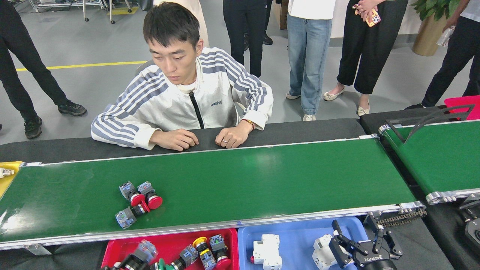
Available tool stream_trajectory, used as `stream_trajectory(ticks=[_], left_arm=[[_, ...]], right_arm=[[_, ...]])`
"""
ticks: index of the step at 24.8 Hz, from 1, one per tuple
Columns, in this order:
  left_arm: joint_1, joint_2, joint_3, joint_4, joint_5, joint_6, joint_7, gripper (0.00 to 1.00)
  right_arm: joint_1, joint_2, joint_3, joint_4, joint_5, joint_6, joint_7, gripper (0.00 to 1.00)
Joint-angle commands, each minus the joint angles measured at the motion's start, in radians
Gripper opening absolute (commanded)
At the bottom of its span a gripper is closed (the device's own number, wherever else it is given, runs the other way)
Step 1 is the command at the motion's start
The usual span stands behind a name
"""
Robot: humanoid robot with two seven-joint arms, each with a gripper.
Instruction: Pick switch part from conveyor to tray
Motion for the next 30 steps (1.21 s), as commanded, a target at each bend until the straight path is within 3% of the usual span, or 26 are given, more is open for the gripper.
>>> stream_trajectory(ticks=[1, 4, 7, 9, 15, 24, 30], left_arm=[[-0.002, -0.002, 0.005, -0.015, 0.004, -0.01, 0.003, 1.0], [-0.01, -0.011, 0.022, -0.015, 0.004, 0.042, 0.003, 1.0], [-0.034, -0.04, 0.073, -0.012, 0.002, 0.335, 0.004, 1.0], [-0.042, -0.025, 0.094, -0.005, 0.001, 0.441, 0.01, 1.0], [-0.052, -0.002, 0.142, 0.011, -0.002, 0.447, 0.012, 1.0], [-0.295, 0.139, 0.142, 0.311, -0.082, 0.464, 0.033, 1.0], [-0.385, 0.169, 0.142, 0.408, -0.082, 0.462, 0.035, 1.0]], right_arm=[[-0.012, -0.013, -0.004, -0.013, -0.003, 0.001, -0.004, 1.0], [-0.012, -0.022, -0.004, -0.013, -0.003, 0.001, -0.004, 1.0], [-0.013, -0.021, -0.004, -0.013, -0.003, 0.001, -0.004, 1.0], [-0.013, -0.022, -0.004, -0.013, -0.003, -0.001, -0.004, 1.0], [-0.018, -0.035, -0.003, -0.011, -0.003, -0.001, 0.0, 1.0], [-0.041, -0.038, -0.001, -0.008, -0.008, -0.002, 0.004, 1.0], [-0.042, -0.041, 0.0, -0.007, -0.008, -0.002, 0.004, 1.0]])
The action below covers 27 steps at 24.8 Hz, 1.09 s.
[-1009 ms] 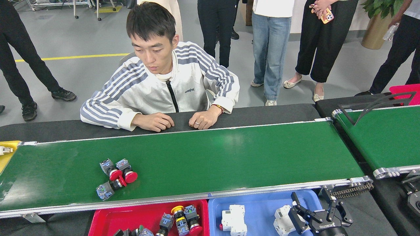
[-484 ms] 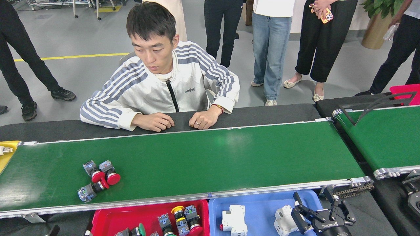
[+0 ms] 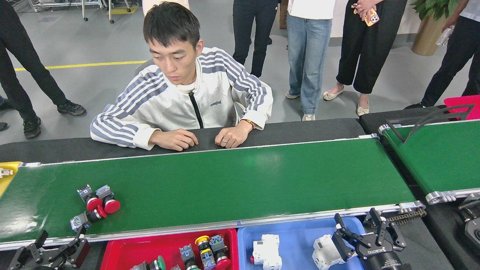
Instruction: Pick switch part from conveyor to tray
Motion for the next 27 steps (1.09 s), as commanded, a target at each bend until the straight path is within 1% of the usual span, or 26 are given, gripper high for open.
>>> stream_trajectory(ticks=[1, 3, 8, 13, 20, 23, 24, 25, 26, 27], left_arm=[[-0.029, 0.026, 0.004, 0.022, -0.002, -0.003, 0.009, 1.0], [-0.048, 0.041, -0.001, 0.054, -0.002, -0.006, 0.009, 1.0], [-0.089, 0.044, -0.008, 0.114, 0.0, -0.01, 0.009, 0.97], [-0.174, 0.046, -0.01, 0.199, -0.002, -0.01, 0.009, 0.94], [-0.223, 0.044, -0.012, 0.249, -0.002, -0.005, 0.009, 0.93], [-0.286, 0.043, -0.012, 0.328, -0.008, 0.004, 0.009, 0.9], [-0.315, 0.044, -0.012, 0.361, -0.008, 0.006, 0.009, 0.88], [-0.333, 0.046, -0.012, 0.384, -0.009, 0.006, 0.009, 0.84], [-0.35, 0.047, -0.012, 0.406, -0.009, 0.006, 0.009, 0.75], [-0.358, 0.049, -0.012, 0.421, -0.008, 0.003, 0.009, 0.59]], right_arm=[[-0.002, -0.011, 0.001, -0.009, -0.003, -0.003, -0.004, 1.0], [-0.002, -0.01, 0.002, -0.001, -0.003, -0.003, -0.004, 1.0], [-0.006, -0.01, 0.002, -0.001, -0.003, -0.003, -0.003, 1.0], [-0.003, -0.01, 0.002, 0.004, -0.003, -0.005, -0.003, 1.0], [-0.005, -0.013, 0.004, 0.005, -0.003, -0.005, -0.003, 1.0], [-0.009, -0.011, 0.005, 0.005, -0.003, -0.005, -0.001, 1.0], [-0.014, -0.011, 0.005, 0.005, -0.003, -0.005, -0.001, 1.0], [-0.015, -0.011, 0.005, 0.005, -0.003, -0.005, -0.001, 1.0], [-0.015, -0.01, 0.005, 0.005, -0.003, -0.005, 0.0, 1.0], [-0.012, -0.011, 0.005, 0.005, -0.003, -0.005, -0.001, 1.0]])
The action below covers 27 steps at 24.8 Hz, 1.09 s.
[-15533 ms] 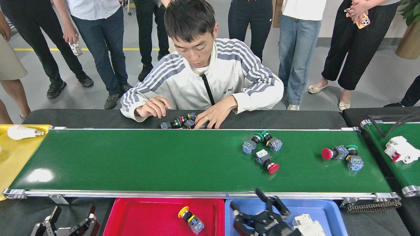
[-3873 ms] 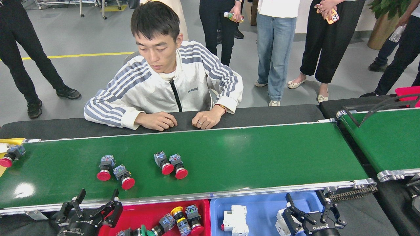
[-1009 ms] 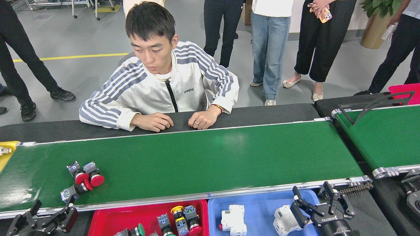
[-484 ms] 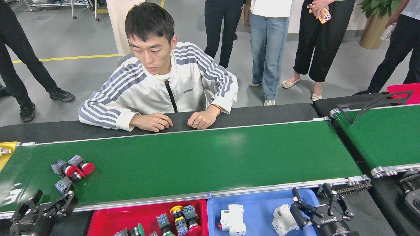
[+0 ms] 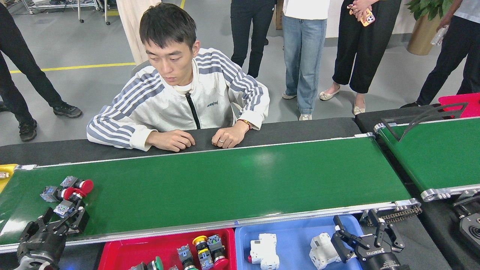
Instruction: Pick switch part from conveyor to tray
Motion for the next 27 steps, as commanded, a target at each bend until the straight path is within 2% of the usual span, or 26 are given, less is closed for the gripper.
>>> stream_trajectory(ticks=[1, 2, 3, 6, 9, 11, 13, 16, 18, 19, 21, 22, 23, 27], left_arm=[[-0.019, 0.017, 0.003, 0.012, 0.005, -0.008, 0.007, 0.43], [-0.016, 0.017, 0.001, 0.012, 0.008, -0.014, 0.007, 0.29], [-0.01, 0.014, 0.001, 0.012, 0.01, -0.022, 0.009, 0.22], [0.043, 0.003, 0.001, -0.026, 0.01, -0.098, 0.041, 0.1], [0.146, -0.017, 0.003, -0.186, 0.013, -0.21, 0.072, 0.07], [0.257, -0.043, 0.003, -0.367, 0.039, -0.313, 0.072, 0.08], [0.418, -0.06, 0.001, -0.568, 0.104, -0.468, 0.062, 0.11], [0.614, -0.111, -0.033, -0.759, 0.142, -0.485, 0.062, 0.16], [0.672, -0.135, -0.083, -0.807, 0.14, -0.485, 0.061, 0.23], [0.685, -0.143, -0.102, -0.818, 0.139, -0.485, 0.055, 0.38], [0.692, -0.158, -0.111, -0.825, 0.139, -0.485, 0.029, 0.83], [0.692, -0.18, -0.112, -0.827, 0.139, -0.485, 0.024, 0.95], [0.695, -0.193, -0.111, -0.83, 0.139, -0.485, 0.022, 0.99], [0.695, -0.204, -0.102, -0.83, 0.137, -0.485, 0.022, 1.0]], right_arm=[[-0.007, -0.008, -0.001, -0.008, -0.003, -0.003, -0.002, 1.0], [-0.002, -0.009, -0.001, -0.008, -0.003, -0.003, -0.002, 1.0], [-0.002, -0.009, -0.001, -0.008, -0.003, -0.003, -0.002, 1.0], [-0.005, -0.005, -0.001, -0.008, -0.003, -0.002, -0.002, 1.0], [-0.007, -0.002, -0.003, -0.008, -0.004, 0.0, 0.004, 1.0], [-0.002, -0.005, -0.004, -0.008, -0.004, 0.0, 0.003, 1.0], [0.001, -0.005, -0.004, -0.008, -0.004, -0.002, 0.003, 1.0], [-0.002, -0.002, -0.006, -0.008, -0.004, 0.0, 0.004, 1.0], [-0.003, -0.002, -0.006, -0.008, -0.004, 0.0, 0.004, 1.0], [-0.003, -0.002, -0.006, -0.008, -0.004, 0.0, 0.004, 1.0], [0.0, -0.005, -0.006, -0.008, -0.004, -0.002, 0.003, 1.0], [0.001, -0.005, -0.006, -0.008, -0.004, -0.002, 0.003, 1.0], [0.0, -0.005, -0.006, -0.008, -0.004, -0.002, 0.003, 1.0], [-0.003, -0.002, -0.01, -0.008, -0.004, 0.005, 0.004, 1.0]])
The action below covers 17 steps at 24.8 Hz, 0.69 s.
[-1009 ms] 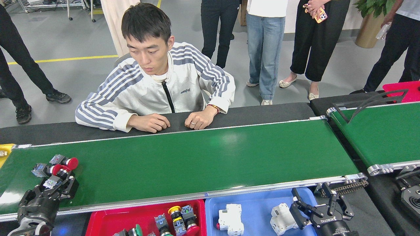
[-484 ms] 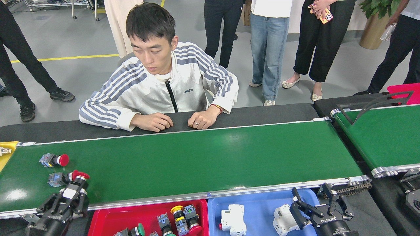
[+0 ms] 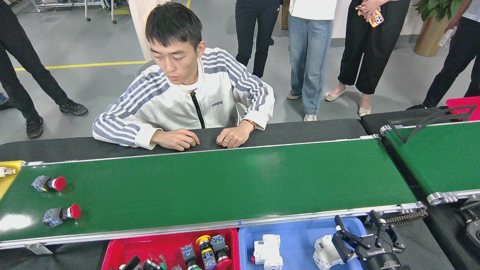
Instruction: Pick switch part from conveyor to tray
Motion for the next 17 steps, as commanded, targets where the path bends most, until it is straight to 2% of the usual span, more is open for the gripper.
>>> stream_trajectory(ticks=[1, 3, 7, 8, 13, 17], left_arm=[[0.0, -0.008, 0.021, -0.015, 0.002, -0.006, 0.0, 1.0], [-0.001, -0.013, 0.061, -0.015, 0.002, 0.013, 0.0, 1.0], [-0.053, 0.001, 0.142, -0.004, -0.062, 0.481, 0.0, 0.99], [-0.069, 0.004, 0.149, 0.002, -0.081, 0.565, 0.0, 0.99], [-0.113, 0.07, 0.188, 0.082, -0.096, 0.602, 0.001, 0.99], [-0.259, 0.144, 0.186, 0.254, -0.102, 0.608, 0.001, 0.99]], right_arm=[[-0.009, -0.003, -0.006, -0.009, -0.003, 0.005, -0.002, 1.0], [-0.004, -0.005, -0.006, -0.009, -0.003, 0.002, -0.003, 1.0], [-0.004, -0.005, -0.006, -0.009, -0.003, 0.002, -0.002, 1.0], [-0.006, -0.003, -0.006, -0.009, -0.005, 0.002, -0.002, 1.0], [-0.006, -0.006, -0.006, -0.009, -0.003, -0.001, -0.002, 1.0], [-0.009, -0.003, -0.006, -0.009, -0.005, 0.0, -0.002, 1.0]])
